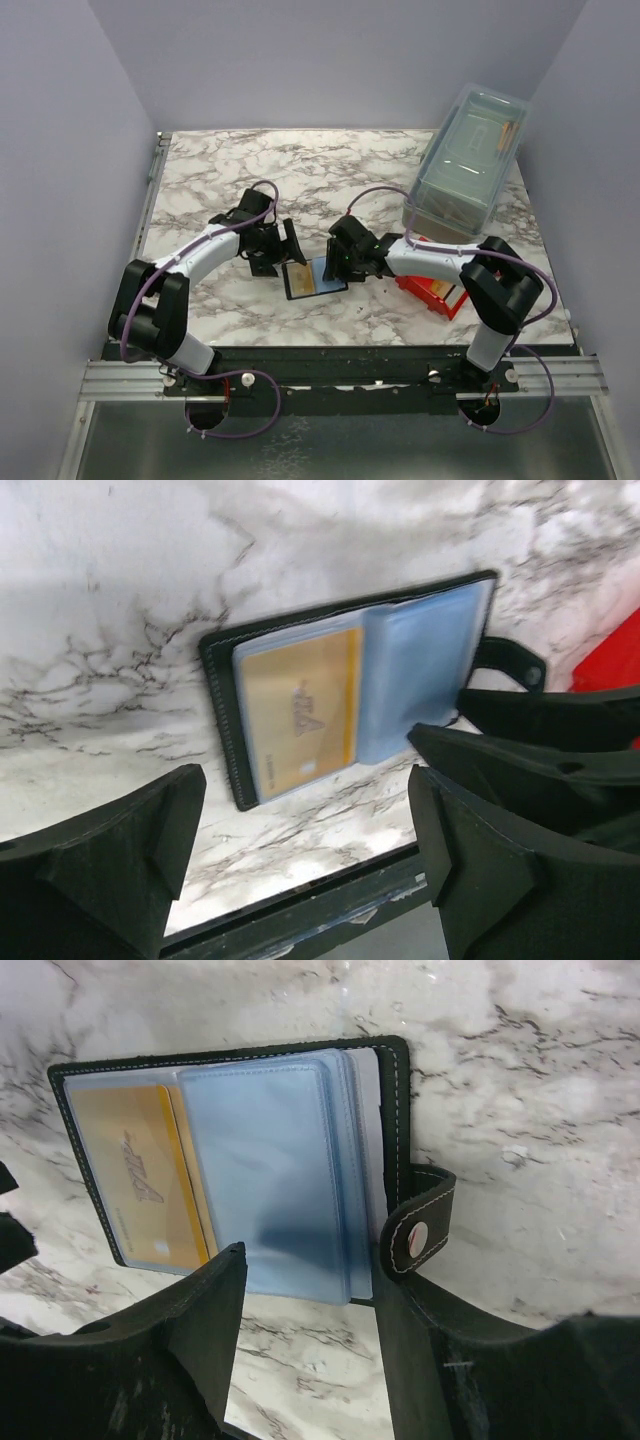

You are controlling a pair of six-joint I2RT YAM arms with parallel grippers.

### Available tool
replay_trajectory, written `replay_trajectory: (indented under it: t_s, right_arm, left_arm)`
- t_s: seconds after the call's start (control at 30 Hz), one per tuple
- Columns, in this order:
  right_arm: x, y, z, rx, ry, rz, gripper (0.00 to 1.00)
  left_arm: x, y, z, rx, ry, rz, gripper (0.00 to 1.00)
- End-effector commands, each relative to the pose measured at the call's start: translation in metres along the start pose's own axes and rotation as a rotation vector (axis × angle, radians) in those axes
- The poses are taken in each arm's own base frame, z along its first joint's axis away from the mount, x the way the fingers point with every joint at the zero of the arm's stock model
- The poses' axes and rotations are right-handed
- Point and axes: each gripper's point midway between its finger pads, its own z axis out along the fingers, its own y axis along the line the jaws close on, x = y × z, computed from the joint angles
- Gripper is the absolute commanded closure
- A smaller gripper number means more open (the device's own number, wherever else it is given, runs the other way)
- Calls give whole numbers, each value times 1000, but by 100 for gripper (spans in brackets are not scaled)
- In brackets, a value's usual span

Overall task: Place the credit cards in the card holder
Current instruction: Pick up the credit card from the storage box.

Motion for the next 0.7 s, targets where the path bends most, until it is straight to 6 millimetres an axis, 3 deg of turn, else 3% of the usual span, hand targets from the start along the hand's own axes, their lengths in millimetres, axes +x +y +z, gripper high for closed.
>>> replay_trajectory:
  t_s: [0.0, 0.13, 0.27, 0.43, 0.6, 0.67]
  right_arm:
    - [-5, 22, 12, -95, -11, 51, 44]
    - [-22, 58, 12, -217, -24, 42, 44]
    - [-39, 58, 8, -165, -61, 2, 43]
    - [-52, 23, -25, 2, -147, -25, 38]
    - [-58, -13, -87, 125, -234, -19, 29]
    - [-51, -38, -115, 216, -237, 5, 26]
  left_arm:
    - [-29, -19, -27, 13, -105, 81, 9]
    - [-47, -29, -40, 7, -166, 129, 8]
    - [-62, -41, -49, 20, -211, 162, 7]
    - [-71, -55, -53, 58, -223, 185, 6]
    - [-67, -71, -43, 111, -192, 213, 6]
    - [-61, -82, -36, 129, -174, 241, 5]
